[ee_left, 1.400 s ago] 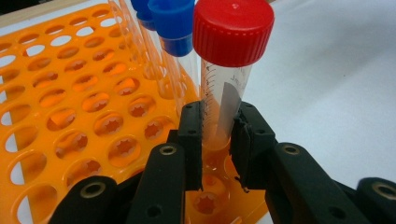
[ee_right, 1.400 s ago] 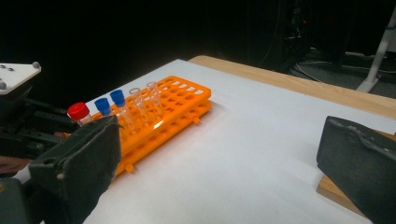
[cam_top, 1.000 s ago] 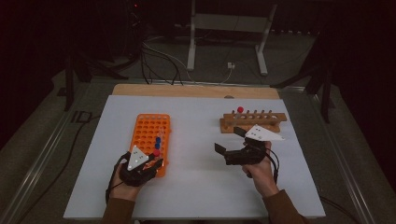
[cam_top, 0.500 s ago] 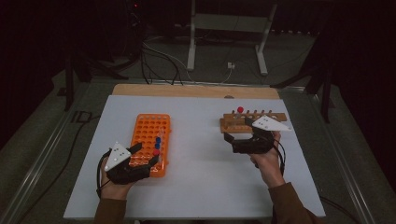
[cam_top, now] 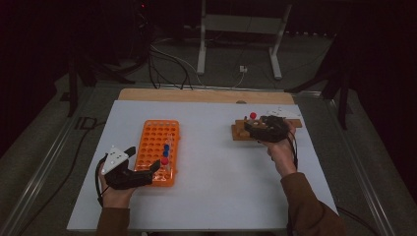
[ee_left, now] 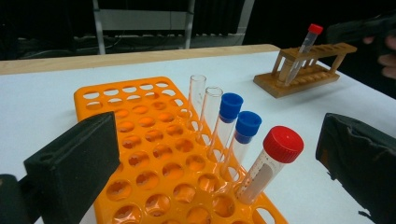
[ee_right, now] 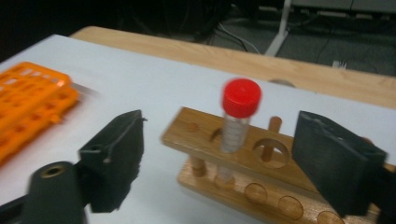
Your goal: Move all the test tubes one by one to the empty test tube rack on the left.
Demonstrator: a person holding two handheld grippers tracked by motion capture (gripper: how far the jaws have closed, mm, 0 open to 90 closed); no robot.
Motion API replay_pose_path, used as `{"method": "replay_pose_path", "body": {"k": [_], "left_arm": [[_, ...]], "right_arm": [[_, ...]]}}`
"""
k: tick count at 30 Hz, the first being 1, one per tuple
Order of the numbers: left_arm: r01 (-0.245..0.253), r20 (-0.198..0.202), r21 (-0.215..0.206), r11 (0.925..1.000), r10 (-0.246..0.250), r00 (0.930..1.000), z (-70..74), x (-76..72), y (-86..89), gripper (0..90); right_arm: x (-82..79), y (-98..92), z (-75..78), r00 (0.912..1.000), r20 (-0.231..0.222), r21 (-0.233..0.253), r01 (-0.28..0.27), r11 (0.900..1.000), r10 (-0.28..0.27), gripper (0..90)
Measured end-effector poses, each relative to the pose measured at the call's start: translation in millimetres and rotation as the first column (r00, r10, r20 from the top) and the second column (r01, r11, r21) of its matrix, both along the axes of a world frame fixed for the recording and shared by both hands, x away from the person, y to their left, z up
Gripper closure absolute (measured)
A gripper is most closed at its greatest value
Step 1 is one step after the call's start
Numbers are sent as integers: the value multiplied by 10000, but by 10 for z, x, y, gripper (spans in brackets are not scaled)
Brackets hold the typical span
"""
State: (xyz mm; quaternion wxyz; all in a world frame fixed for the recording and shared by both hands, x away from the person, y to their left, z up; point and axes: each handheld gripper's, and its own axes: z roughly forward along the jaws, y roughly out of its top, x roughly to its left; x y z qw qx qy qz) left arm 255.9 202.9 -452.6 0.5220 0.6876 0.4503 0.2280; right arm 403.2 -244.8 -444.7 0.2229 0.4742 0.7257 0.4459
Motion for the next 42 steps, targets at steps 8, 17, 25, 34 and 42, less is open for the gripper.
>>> {"method": "replay_pose_path", "body": {"k": [8, 17, 25, 34, 42], "left_arm": [[-240, -258, 34, 9997, 240, 9994, -26, 12, 7, 5], [-206, -366, 73, 9998, 208, 9991, -40, 18, -11, 5], [-179, -378, 117, 9998, 184, 9991, -46, 18, -18, 5], [-169, -355, 123, 9998, 173, 9992, -46, 16, -21, 5], [-384, -114, 146, 9992, 386, 9992, -25, -6, -28, 5]], "right_arm": [[179, 42, -113, 9998, 118, -347, 160, 9993, -156, 518], [248, 99, -158, 9998, -146, -359, 145, 9993, -151, 742], [226, 126, -138, 10000, 17, -536, 70, 9985, -69, 748], [129, 52, 74, 9975, 711, -184, 14, 9998, -1, 749], [29, -51, 398, 9907, 1353, 153, -121, 9998, 99, 749]]}}
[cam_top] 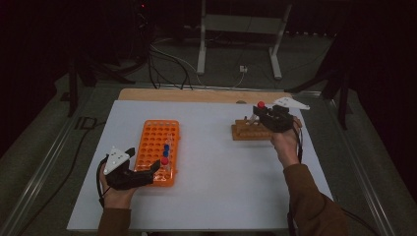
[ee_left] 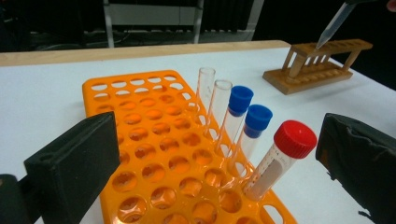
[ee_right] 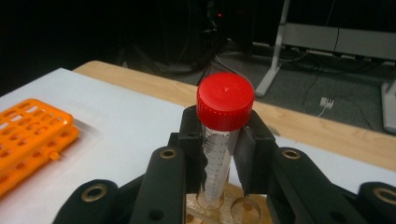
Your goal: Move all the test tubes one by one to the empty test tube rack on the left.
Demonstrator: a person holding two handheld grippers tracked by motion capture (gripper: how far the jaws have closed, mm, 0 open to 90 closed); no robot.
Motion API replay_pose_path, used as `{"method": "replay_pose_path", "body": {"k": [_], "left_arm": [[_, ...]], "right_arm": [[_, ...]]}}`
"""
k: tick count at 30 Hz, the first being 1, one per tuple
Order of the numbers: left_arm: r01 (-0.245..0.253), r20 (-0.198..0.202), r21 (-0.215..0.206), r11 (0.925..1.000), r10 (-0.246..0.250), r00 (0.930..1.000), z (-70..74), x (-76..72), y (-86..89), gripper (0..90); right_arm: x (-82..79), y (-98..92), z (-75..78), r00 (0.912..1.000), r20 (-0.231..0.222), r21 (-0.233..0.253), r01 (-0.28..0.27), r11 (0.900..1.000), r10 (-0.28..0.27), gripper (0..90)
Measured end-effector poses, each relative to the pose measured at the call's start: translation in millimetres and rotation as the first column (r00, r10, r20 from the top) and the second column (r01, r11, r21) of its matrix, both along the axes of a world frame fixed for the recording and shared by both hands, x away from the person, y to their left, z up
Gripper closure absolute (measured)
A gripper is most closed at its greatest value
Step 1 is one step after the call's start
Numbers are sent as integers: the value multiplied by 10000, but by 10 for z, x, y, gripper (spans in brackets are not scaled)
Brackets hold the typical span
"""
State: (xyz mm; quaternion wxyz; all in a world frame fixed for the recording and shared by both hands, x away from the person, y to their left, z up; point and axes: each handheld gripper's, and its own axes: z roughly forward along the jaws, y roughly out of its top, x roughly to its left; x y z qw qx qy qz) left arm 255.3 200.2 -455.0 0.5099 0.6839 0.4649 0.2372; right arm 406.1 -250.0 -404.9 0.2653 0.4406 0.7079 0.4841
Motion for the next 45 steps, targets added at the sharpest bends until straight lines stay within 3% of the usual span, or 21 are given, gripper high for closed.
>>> {"method": "replay_pose_path", "body": {"k": [4, 17, 23, 26, 35, 45], "left_arm": [[-60, 66, 27, 10000, 60, 10000, 18, -9, -5, 5], [201, 205, -9, 9998, -201, 9996, 138, -16, -101, 5], [387, 245, 81, 9992, -388, 9989, 209, -4, -195, 5], [531, 246, 175, 9984, -536, 9983, 244, 3, -259, 6], [1167, 418, 289, 9927, -1178, 9922, 362, 31, -507, 6], [2065, 344, 455, 9774, -2081, 9775, 415, 96, -851, 24]], "right_arm": [[-53, -5, 71, 9998, 95, -24, -156, 9999, 156, 749], [-274, 156, 70, 9926, -384, -472, -1173, 9920, 1155, 748], [-372, 230, 50, 9855, -656, -293, -1584, 9869, 1562, 748], [-416, 270, 44, 9805, -842, -122, -1790, 9838, 1774, 748], [-566, 442, 105, 9648, -771, -15, -2524, 9676, 2515, 748], [-734, 619, 159, 9371, -908, 229, -3365, 9414, 3371, 748]]}}
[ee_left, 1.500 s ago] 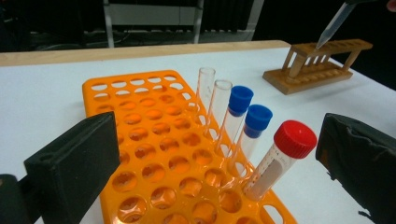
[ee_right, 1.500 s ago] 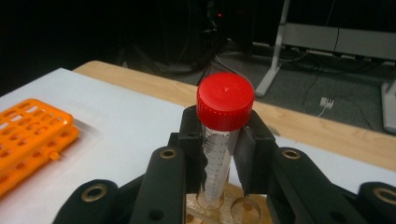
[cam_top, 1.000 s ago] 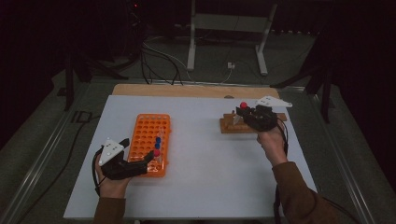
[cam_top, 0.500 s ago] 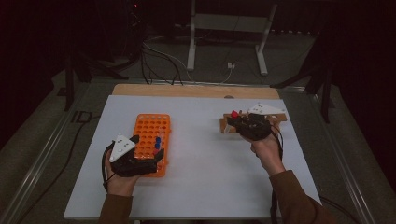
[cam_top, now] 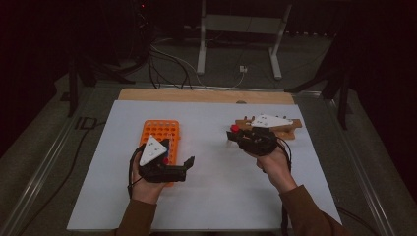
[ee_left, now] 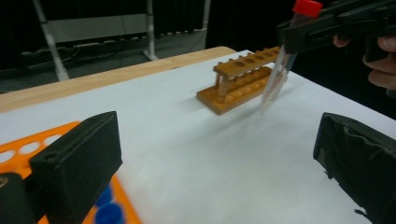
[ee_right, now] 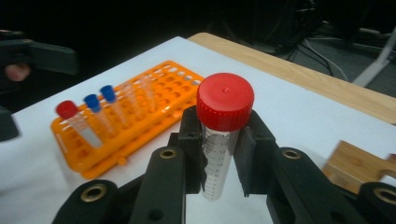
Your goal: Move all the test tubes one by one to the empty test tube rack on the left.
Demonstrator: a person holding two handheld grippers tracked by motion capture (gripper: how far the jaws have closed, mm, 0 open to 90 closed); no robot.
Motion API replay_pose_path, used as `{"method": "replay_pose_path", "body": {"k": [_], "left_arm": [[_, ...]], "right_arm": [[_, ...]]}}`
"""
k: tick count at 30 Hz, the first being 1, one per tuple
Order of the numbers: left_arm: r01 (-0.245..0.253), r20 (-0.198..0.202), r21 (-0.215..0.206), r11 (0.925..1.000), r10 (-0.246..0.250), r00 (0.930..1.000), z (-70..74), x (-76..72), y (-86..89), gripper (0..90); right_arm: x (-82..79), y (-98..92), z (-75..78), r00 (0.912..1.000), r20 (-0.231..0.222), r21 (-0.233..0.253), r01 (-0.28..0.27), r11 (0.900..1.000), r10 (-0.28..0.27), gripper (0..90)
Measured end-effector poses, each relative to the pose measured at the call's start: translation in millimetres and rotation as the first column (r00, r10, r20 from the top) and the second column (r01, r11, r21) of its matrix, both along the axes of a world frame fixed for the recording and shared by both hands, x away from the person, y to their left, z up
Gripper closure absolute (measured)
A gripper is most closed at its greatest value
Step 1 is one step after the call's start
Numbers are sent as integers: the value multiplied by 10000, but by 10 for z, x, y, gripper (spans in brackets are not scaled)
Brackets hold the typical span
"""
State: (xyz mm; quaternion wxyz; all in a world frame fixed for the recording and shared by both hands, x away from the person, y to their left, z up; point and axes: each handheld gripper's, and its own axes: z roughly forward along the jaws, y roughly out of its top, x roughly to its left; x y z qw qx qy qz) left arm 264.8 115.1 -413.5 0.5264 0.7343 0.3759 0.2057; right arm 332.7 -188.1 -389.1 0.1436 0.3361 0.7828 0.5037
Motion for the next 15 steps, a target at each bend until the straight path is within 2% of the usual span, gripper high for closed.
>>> {"method": "replay_pose_path", "body": {"k": [3, 8, 13, 15], "left_arm": [[251, -6, -4, 9997, -251, 9997, 12, 17, -90, 40], [681, -47, 231, 9974, -680, 9977, 16, 38, -249, 63], [969, -187, 885, 9914, -956, 9952, -19, 49, -422, 89], [1019, -229, 1040, 9893, -1001, 9947, -40, 54, -468, 159]], "right_arm": [[-27, 51, 3, 9998, -39, 32, -194, 9998, 194, 747], [-68, 159, -18, 9979, -246, 149, -589, 9982, 592, 747], [-122, 273, -41, 9945, -381, 288, -967, 9949, 978, 747], [-144, 326, -49, 9923, -391, 257, -1166, 9928, 1176, 746]]}}
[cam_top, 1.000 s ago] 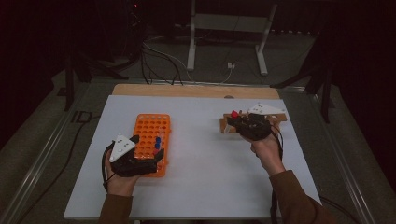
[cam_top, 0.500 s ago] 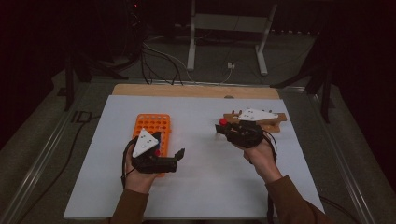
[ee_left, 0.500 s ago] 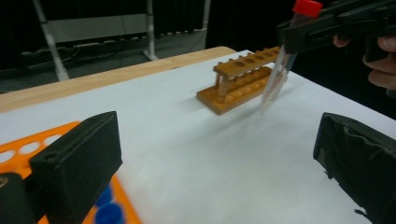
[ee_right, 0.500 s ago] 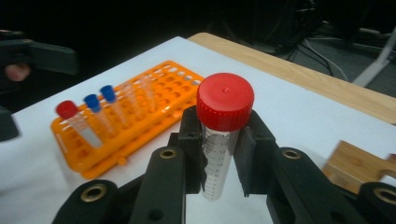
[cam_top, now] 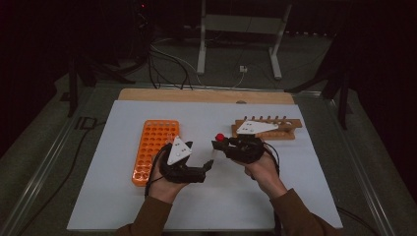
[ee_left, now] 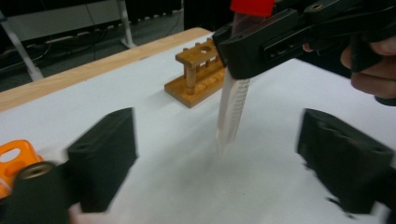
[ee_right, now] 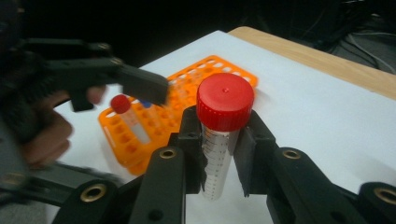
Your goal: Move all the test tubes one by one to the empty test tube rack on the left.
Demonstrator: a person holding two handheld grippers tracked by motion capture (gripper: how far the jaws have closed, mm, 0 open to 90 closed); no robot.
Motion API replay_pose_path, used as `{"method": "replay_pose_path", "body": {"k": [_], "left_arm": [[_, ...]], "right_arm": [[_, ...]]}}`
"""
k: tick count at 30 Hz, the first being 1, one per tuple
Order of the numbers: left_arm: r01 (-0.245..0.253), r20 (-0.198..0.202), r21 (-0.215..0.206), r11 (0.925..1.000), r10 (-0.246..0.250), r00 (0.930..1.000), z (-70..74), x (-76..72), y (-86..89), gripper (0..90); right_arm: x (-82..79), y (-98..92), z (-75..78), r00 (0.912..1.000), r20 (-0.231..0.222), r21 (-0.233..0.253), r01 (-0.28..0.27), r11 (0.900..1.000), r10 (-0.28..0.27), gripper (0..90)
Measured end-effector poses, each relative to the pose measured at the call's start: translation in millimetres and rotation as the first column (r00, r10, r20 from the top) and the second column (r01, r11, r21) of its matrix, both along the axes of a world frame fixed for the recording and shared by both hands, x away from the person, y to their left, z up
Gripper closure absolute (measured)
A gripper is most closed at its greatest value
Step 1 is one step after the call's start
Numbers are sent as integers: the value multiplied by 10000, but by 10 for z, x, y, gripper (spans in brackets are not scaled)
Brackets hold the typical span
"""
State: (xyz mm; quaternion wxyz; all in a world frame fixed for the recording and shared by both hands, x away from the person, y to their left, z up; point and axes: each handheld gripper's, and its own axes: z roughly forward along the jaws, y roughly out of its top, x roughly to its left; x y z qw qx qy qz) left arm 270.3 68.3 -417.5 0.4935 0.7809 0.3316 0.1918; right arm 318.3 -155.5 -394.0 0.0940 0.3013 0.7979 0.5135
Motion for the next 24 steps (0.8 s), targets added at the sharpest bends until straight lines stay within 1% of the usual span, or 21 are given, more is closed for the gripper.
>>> {"method": "replay_pose_path", "body": {"k": [1, 2, 4, 7, 10, 11, 12, 13, 15, 16, 17, 19, 20, 21, 22, 24], "left_arm": [[53, -23, 51, 10000, -53, 10000, -10, 7, -19, 171], [63, -36, 128, 9999, -62, 10000, -20, 15, -36, 203], [-96, -271, 412, 9991, 107, 9996, -49, 42, -72, 332], [55, -277, 604, 9982, -38, 9996, -85, 56, -101, 525], [178, -380, 493, 9986, -159, 9991, -100, 67, -97, 645], [322, -470, 351, 9989, -306, 9984, -105, 70, -88, 695], [374, -465, 315, 9988, -359, 9983, -111, 65, -87, 735], [412, -451, 376, 9984, -395, 9982, -114, 60, -85, 746], [468, -485, 300, 9985, -453, 9978, -122, 50, -76, 754], [451, -491, 335, 9984, -434, 9978, -125, 47, -63, 754], [403, -500, 303, 9987, -387, 9980, -133, 44, -46, 755], [318, -496, 247, 9992, -306, 9983, -152, 29, 11, 755], [253, -490, 201, 9995, -243, 9985, -163, 18, 46, 755], [218, -449, 161, 9996, -211, 9988, -172, 4, 91, 756], [157, -382, 102, 9998, -153, 9992, -180, -12, 139, 755], [81, -314, -55, 10000, -83, 9995, -194, -44, 242, 755]], "right_arm": [[-11, 28, -4, 10000, -24, -5, -83, 10000, 83, 747], [-22, 54, -7, 9998, -22, -21, -181, 9998, 181, 747], [-46, 103, -10, 9994, -27, -48, -347, 9994, 347, 746], [-72, 169, -25, 9986, -42, -82, -526, 9986, 526, 746], [-84, 216, -37, 9978, -76, -123, -662, 9977, 661, 747], [-86, 227, -39, 9977, -110, -142, -674, 9976, 672, 746], [-87, 235, -44, 9976, -82, -149, -690, 9975, 689, 747], [-88, 239, -44, 9976, -125, -159, -687, 9975, 685, 746], [-87, 242, -51, 9971, -170, -166, -748, 9971, 745, 743], [-91, 239, -52, 9968, -132, -144, -786, 9968, 784, 726], [-97, 229, -49, 9969, -90, -52, -784, 9969, 784, 669], [-109, 184, -31, 9960, 42, 304, -889, 9956, 888, 545], [-115, 154, -18, 9964, 104, 414, -846, 9956, 843, 475], [-121, 121, -6, 9971, 129, 526, -757, 9957, 751, 403], [-130, 84, 3, 9978, 250, 586, -630, 9963, 616, 347], [-156, 11, 9, 9981, 522, 531, -340, 9980, 312, 263]]}}
